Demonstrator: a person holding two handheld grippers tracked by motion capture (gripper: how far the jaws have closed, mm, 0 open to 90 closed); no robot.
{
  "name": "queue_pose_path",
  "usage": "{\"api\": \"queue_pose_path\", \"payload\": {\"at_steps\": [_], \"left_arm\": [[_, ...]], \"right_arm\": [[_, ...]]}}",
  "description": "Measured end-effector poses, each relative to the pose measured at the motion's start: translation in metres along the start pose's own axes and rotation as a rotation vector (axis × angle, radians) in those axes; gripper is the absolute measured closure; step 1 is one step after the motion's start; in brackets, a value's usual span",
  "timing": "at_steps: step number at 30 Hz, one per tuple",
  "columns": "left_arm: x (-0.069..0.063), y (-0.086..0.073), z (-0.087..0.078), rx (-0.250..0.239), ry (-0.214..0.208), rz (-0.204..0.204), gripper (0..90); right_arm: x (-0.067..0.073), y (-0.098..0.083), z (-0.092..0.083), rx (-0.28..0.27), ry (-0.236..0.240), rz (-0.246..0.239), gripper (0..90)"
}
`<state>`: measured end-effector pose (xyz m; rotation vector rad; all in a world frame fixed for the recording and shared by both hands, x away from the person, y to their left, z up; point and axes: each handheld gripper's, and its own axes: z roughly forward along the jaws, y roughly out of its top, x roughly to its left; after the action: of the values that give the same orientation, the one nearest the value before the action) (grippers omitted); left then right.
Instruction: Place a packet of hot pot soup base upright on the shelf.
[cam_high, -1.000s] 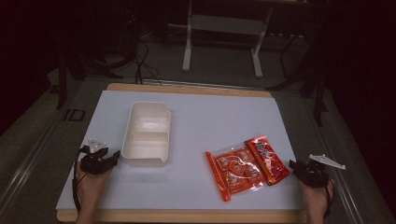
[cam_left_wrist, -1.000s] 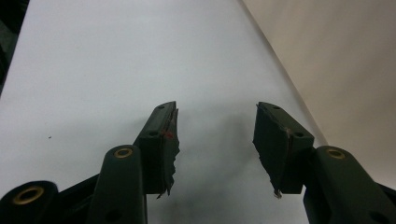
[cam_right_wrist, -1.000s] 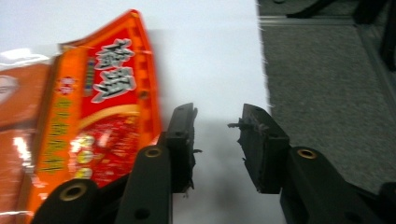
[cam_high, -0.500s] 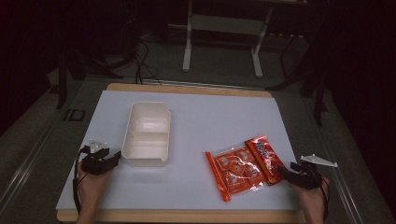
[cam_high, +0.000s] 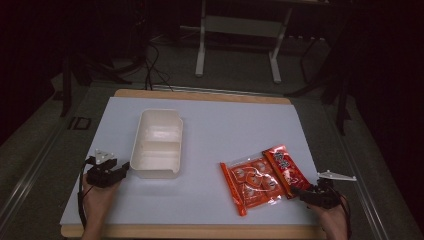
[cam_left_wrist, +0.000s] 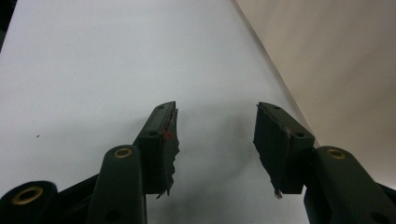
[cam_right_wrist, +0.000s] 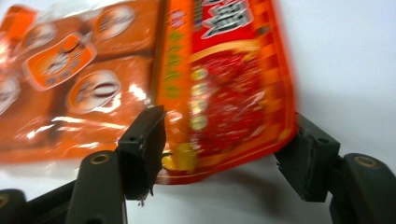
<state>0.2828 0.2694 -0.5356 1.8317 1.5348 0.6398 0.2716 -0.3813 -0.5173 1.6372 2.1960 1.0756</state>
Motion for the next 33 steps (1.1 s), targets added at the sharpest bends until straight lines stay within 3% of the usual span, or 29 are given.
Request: {"api": "queue_pose_path", "payload": {"at_steps": [4, 8, 14, 19, 20, 21, 22, 25, 27, 29, 30, 33], "left_arm": [[0.000, 0.000, 0.000, 0.002, -0.001, -0.003, 49.7], [0.000, 0.000, 0.001, 0.006, -0.003, 0.001, 49.6], [-0.001, 0.000, 0.001, 0.006, -0.001, 0.001, 49.6], [-0.002, 0.000, 0.002, 0.008, -0.002, 0.005, 49.5], [-0.002, 0.000, 0.001, 0.007, -0.002, 0.007, 49.5], [-0.002, 0.000, 0.001, 0.007, -0.002, 0.007, 49.5], [-0.002, 0.000, 0.002, 0.008, 0.000, 0.005, 49.5], [-0.001, 0.000, 0.002, 0.008, 0.000, 0.004, 49.5], [-0.001, 0.000, 0.001, 0.009, -0.001, 0.006, 49.5], [-0.002, 0.000, 0.001, 0.009, 0.000, 0.005, 49.5], [-0.001, -0.001, 0.001, 0.009, 0.000, 0.004, 49.5], [-0.001, -0.001, 0.002, 0.008, 0.000, 0.001, 49.5]], "right_arm": [[0.008, 0.000, 0.009, 0.038, 0.029, -0.013, 38.7], [0.014, 0.002, 0.016, 0.044, 0.135, 0.006, 40.1], [0.021, 0.008, 0.025, 0.053, 0.190, 0.041, 39.4], [0.017, 0.011, 0.028, 0.057, 0.217, 0.086, 52.2], [0.012, 0.012, 0.027, 0.044, 0.237, 0.122, 62.2], [0.012, 0.012, 0.027, 0.044, 0.237, 0.122, 62.2], [0.010, 0.012, 0.027, 0.038, 0.252, 0.141, 68.7], [0.011, 0.013, 0.025, 0.029, 0.238, 0.137, 83.2], [0.013, 0.015, 0.023, 0.027, 0.221, 0.127, 87.6], [0.013, 0.015, 0.023, 0.027, 0.221, 0.127, 87.6], [0.023, 0.020, 0.019, 0.019, 0.170, 0.078, 89.5], [0.028, 0.028, 0.013, -0.003, 0.164, 0.058, 89.8]]}}
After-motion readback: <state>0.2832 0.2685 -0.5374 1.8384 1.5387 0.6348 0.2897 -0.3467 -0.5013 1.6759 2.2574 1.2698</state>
